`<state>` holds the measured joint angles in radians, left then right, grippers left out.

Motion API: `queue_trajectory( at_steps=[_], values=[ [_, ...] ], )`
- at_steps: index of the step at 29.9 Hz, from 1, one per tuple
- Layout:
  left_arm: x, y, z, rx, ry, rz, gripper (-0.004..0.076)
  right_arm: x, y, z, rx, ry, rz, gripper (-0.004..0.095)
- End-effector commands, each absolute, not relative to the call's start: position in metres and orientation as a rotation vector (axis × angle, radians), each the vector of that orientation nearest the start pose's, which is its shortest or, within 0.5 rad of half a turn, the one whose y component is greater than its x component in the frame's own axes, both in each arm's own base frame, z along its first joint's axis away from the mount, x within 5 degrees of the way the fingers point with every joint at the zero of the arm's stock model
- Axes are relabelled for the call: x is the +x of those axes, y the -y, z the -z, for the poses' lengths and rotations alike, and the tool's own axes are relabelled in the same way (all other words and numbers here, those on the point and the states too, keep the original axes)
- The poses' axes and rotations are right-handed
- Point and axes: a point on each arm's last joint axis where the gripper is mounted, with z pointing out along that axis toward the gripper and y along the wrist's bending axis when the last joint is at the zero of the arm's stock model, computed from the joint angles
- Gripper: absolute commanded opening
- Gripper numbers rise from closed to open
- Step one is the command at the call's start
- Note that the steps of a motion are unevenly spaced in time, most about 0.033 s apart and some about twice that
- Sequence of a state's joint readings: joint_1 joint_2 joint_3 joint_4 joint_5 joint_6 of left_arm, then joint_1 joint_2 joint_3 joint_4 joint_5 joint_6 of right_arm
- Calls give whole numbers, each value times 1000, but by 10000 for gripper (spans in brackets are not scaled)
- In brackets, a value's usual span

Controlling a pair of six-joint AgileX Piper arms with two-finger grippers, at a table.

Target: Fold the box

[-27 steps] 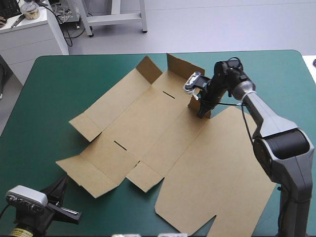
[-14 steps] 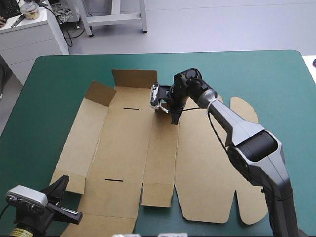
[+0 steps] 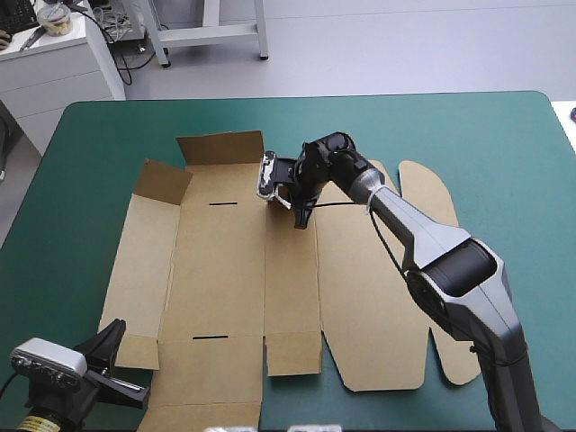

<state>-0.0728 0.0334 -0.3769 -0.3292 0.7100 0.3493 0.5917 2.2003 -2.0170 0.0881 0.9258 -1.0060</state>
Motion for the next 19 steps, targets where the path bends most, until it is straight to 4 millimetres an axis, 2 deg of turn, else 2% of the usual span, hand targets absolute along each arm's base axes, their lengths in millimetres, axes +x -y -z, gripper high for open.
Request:
queue_trajectory(
  at_steps=[1,3,4,9,12,15,18,19],
  values=[
    [24,20,-287,264,-1719,185,-10,401,-281,-294,-1652,-1831,7,566],
    [24,20,-287,264,-1719,185,-10,399,-278,-299,-1636,-1852,19,709],
    [24,20,-287,264,-1719,185,-10,397,-276,-305,-1617,-1867,18,746],
    [24,20,-287,264,-1719,185,-10,385,-263,-345,-1491,-1948,-28,737],
    [24,20,-287,263,-1718,185,-10,381,-250,-366,-1363,-2007,-57,690],
    [24,20,-287,263,-1718,185,-10,382,-228,-381,-1188,-2097,-79,491],
    [24,20,-287,263,-1718,185,-10,389,-201,-392,-904,-2220,-161,146],
    [24,20,-287,263,-1718,185,-10,391,-193,-393,-791,-2267,-205,72]
  ],
)
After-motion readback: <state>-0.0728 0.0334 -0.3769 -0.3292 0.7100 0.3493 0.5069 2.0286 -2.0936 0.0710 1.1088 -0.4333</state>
